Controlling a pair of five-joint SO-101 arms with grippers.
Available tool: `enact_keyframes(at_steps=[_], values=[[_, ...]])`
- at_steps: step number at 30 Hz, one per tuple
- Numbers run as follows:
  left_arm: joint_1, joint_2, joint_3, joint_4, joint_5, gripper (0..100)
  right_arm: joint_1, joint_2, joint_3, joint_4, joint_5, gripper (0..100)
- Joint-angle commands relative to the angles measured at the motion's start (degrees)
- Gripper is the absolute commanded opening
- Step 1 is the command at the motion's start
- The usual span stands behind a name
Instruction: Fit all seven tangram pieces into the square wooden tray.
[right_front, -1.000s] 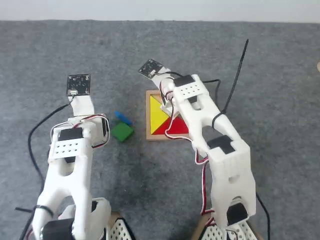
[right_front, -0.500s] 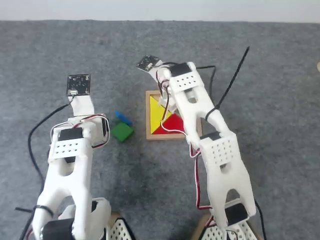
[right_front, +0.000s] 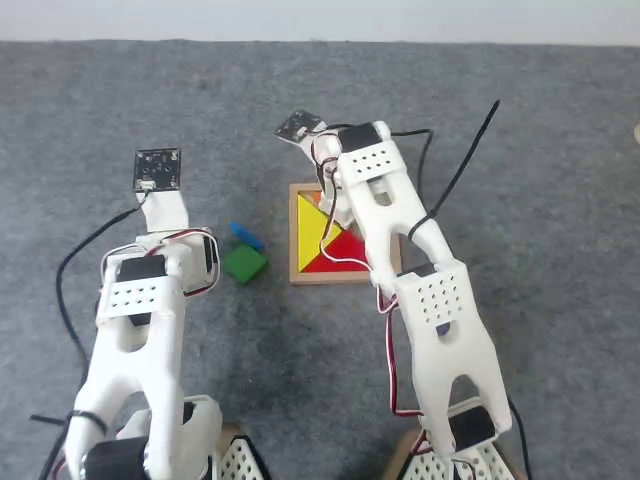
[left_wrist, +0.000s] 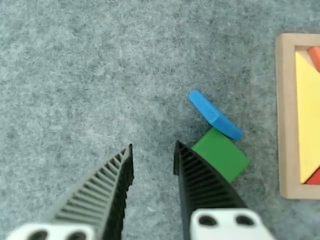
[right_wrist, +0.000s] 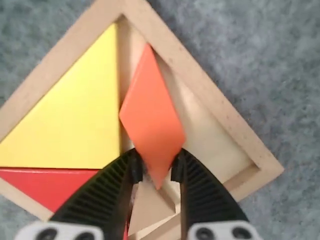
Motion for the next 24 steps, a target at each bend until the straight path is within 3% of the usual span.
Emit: enact_keyframes(at_steps=[1, 5, 14, 24], values=[[0.4, -0.1, -0.4, -1.1, -0.8, 13, -0.1, -2.3, -2.6, 3.2, -3.4, 3.6], [0.4, -0.1, -0.4, -1.1, -0.8, 13, 0.7, -4.4, -6.6, 5.6, -7.2, 3.6], [0.4, -0.1, -0.4, -1.1, -0.8, 13, 0.6, -4.4, -14.3, 10.2, -7.3, 1.8], [0.4, -0.2, -0.4, -1.1, -0.8, 13, 0.2, -2.1, -17.3, 5.7, -10.8, 3.8]])
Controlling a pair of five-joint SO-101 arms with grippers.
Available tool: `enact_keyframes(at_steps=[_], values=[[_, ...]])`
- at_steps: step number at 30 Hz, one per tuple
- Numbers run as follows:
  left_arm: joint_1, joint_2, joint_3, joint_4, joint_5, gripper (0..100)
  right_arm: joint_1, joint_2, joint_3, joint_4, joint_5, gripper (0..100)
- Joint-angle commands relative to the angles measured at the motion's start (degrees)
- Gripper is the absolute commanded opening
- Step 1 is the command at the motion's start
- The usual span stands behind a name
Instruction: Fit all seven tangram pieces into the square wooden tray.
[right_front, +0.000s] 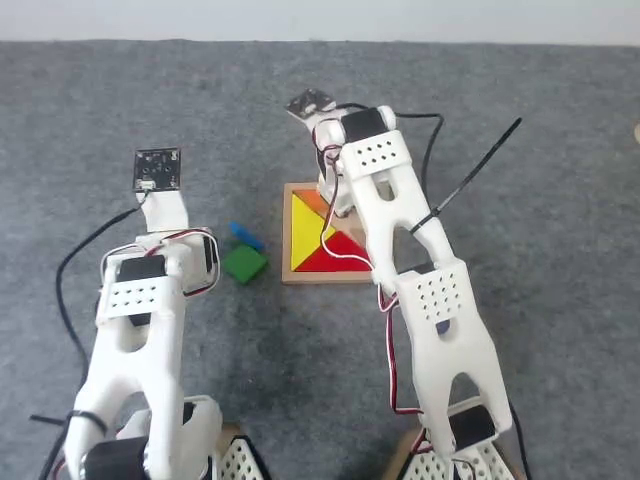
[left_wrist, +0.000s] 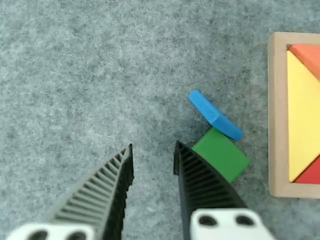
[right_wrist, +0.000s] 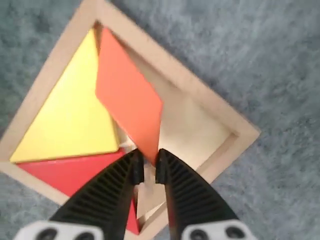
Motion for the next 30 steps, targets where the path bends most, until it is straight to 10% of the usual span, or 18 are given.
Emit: enact_keyframes(at_steps=[1, 23, 30], values=[[0.4, -0.2, -0.4, -1.1, -0.8, 13, -0.7, -2.4, -5.0, -2.2, -1.1, 3.8], [0.4, -0.2, -0.4, -1.1, -0.8, 13, -4.4, -9.8, 1.6, 1.1, -3.0, 4.2], [0.4, -0.2, -0.4, -1.1, -0.8, 13, -4.0, -2.3, 4.7, -5.4, 8.3, 29.7]])
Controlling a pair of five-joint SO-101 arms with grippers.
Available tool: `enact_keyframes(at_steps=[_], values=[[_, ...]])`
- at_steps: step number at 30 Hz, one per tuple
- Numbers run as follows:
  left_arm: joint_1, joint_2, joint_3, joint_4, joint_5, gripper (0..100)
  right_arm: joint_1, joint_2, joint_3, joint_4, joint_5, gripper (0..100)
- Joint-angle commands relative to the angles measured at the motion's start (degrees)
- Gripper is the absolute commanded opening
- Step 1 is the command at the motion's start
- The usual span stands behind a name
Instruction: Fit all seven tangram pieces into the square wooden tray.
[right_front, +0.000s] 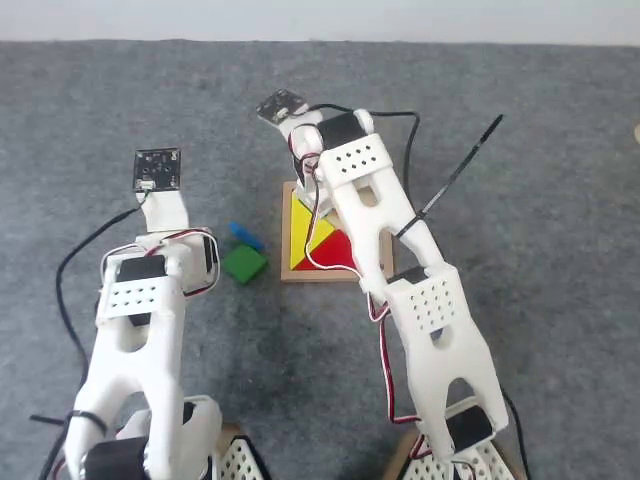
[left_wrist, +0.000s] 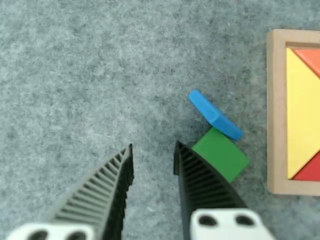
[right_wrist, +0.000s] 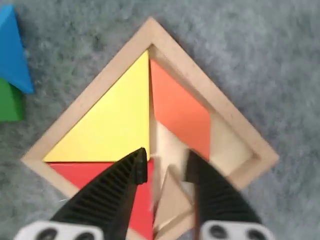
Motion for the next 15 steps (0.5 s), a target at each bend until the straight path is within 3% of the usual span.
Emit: enact_keyframes(at_steps=[1, 12, 15], values=[[0.4, -0.2, -0.4, -1.1, -0.8, 13, 0.5, 0.6, -0.4, -1.9, 3.4, 31.7], [0.4, -0.2, -0.4, -1.1, -0.8, 13, 2.1, 7.3, -2.0, -2.7, 3.7, 25.7], [0.4, -0.2, -0.4, -1.1, -0.8, 13, 1.8, 8.2, -2.0, -1.1, 3.6, 18.6]])
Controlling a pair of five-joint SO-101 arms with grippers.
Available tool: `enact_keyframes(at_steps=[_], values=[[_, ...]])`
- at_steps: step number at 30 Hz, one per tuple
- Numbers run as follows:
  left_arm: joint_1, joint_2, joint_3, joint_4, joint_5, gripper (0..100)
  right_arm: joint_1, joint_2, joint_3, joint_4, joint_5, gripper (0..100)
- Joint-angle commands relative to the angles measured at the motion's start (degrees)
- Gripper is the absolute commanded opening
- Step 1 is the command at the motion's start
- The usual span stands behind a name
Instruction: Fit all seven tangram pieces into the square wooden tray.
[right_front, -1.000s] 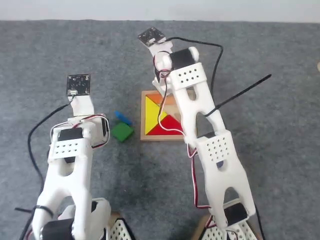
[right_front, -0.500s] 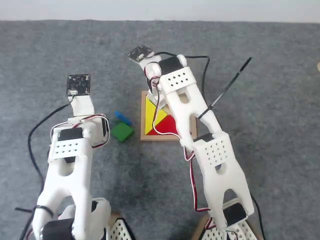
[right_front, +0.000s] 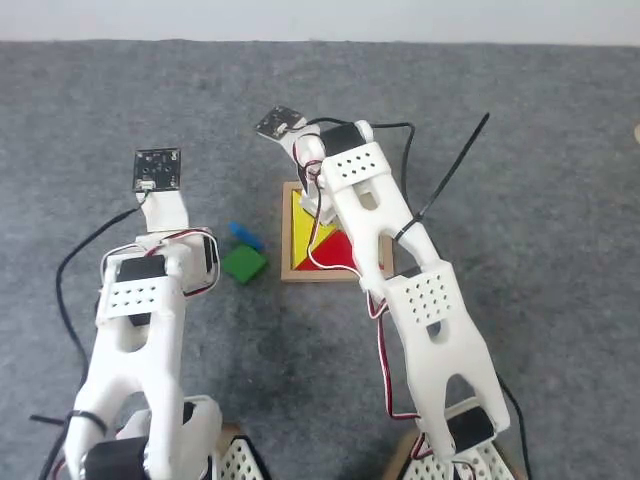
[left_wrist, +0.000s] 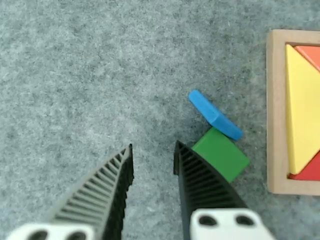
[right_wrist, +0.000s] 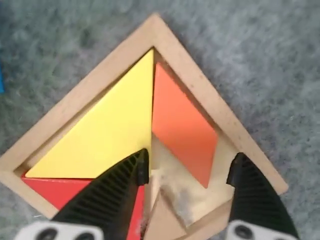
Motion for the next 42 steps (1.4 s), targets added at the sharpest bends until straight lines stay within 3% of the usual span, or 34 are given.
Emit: enact_keyframes(at_steps=[1, 4, 18, 21, 25, 33, 42], values=[[0.4, -0.2, -0.4, -1.1, -0.8, 13, 0.7, 1.6, -0.1, 1.8, 0.6, 15.4], [0.4, -0.2, -0.4, -1.0, -0.8, 13, 0.7, 1.9, -0.1, 3.0, 0.5, 8.8], [0.4, -0.2, -0.4, -1.0, -0.8, 13, 1.3, 1.9, -0.1, 2.5, -2.7, 7.9], [0.4, -0.2, -0.4, -1.0, -0.8, 13, 1.5, 1.9, -0.1, 4.0, -2.7, 0.9], [0.4, -0.2, -0.4, -1.0, -0.8, 13, 2.1, 0.8, -0.7, 7.0, -3.8, 0.9], [0.4, -0.2, -0.4, -1.0, -0.8, 13, 6.6, -5.8, -8.0, 12.0, -6.9, 0.8], [0.4, -0.2, -0.4, -1.0, -0.8, 13, 5.1, -20.7, 2.4, 12.0, -6.9, 0.8]])
